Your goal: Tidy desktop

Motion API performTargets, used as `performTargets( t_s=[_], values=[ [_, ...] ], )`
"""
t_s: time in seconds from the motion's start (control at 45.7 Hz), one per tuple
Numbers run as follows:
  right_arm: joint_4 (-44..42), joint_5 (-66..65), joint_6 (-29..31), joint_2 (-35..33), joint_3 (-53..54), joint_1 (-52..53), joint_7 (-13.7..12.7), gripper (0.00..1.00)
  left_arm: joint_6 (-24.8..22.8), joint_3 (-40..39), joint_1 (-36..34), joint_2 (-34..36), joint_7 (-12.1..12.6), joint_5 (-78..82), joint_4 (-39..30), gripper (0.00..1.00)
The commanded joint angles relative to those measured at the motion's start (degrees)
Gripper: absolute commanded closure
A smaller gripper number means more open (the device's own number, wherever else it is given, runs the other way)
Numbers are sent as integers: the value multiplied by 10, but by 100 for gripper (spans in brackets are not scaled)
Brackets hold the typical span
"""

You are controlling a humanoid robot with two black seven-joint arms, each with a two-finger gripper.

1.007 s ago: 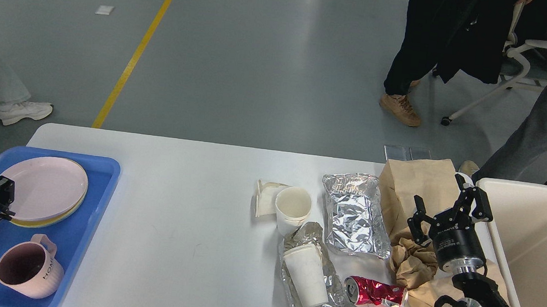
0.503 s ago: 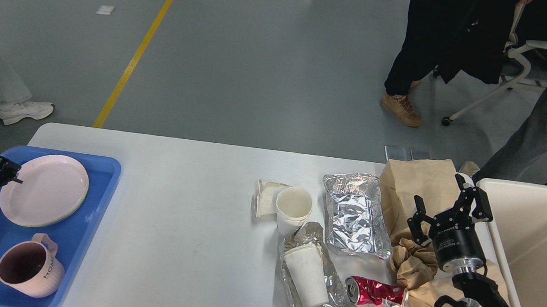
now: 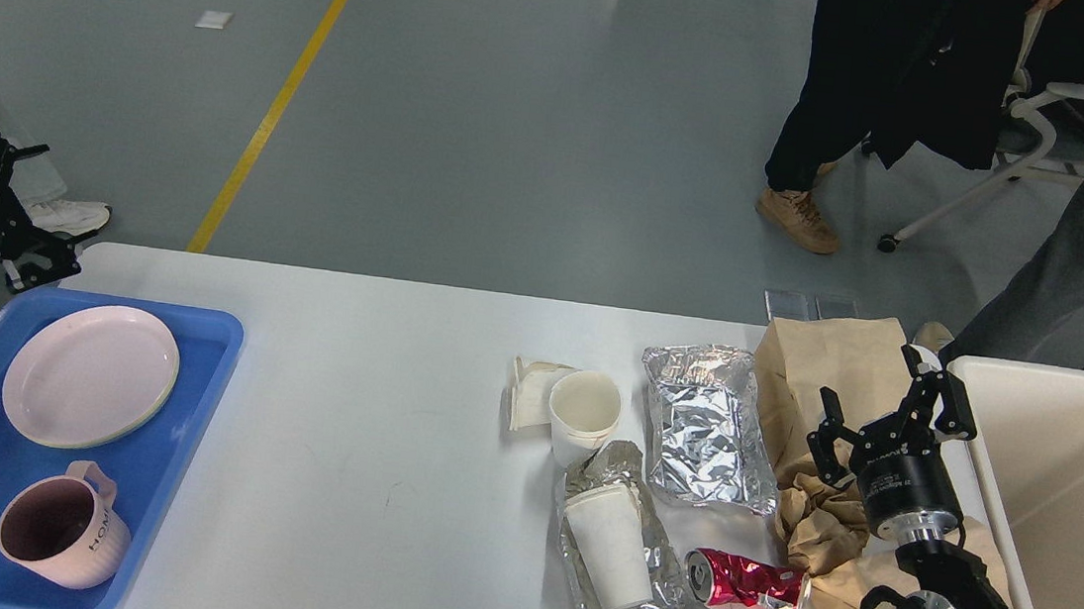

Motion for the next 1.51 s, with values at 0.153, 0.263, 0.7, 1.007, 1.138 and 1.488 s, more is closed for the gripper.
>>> performTargets(
  t_s=[0.153,0.263,0.7,1.007,1.138,1.488],
  values=[
    [0,0,0,0,0,0,0,0,6,-113,76,-71,-207,27,-103,4],
    [0,0,0,0,0,0,0,0,37,-149,153,-72,-213,33,-244,4],
    [1,0,0,0,0,0,0,0,44,-416,353,-267,-218,295,-390,4],
    [1,1,0,-1,0,0,0,0,35,-418,358,-276,-251,296,-371,4],
    [1,1,0,-1,0,0,0,0,31,-416,358,-297,-253,301,-358,4],
    [1,0,0,0,0,0,0,0,29,-412,325,-318,-259,295,-295,4]
  ],
)
